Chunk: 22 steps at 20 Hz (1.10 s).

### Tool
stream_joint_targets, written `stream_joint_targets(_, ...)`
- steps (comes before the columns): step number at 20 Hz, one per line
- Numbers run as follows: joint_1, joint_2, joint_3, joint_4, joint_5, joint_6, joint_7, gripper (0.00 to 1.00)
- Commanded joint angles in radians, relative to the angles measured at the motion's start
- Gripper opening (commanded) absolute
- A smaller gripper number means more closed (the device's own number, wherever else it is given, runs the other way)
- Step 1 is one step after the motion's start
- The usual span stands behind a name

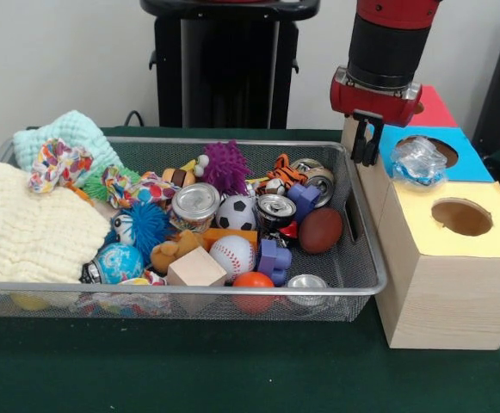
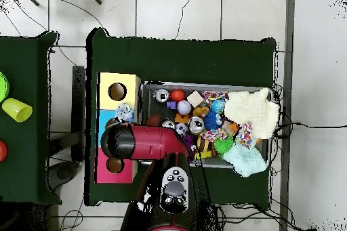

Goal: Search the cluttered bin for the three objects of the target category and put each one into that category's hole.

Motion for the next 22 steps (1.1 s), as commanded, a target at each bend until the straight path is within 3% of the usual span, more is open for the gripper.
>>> stream_joint_targets(1,-0.02,-0.008,0.072,-0.073,0.043,0.078,0.106,0.0)
stream_joint_targets(6,-0.012,-0.012,0.068,-0.069,0.046,0.078,0.116,0.0)
stream_joint_targets(12,-0.024,-0.036,0.057,-0.11,0.026,0.148,0.079,0.0)
stream_joint_targets(22,-0.056,-0.033,0.026,-0.169,-0.025,0.104,0.043,0.0)
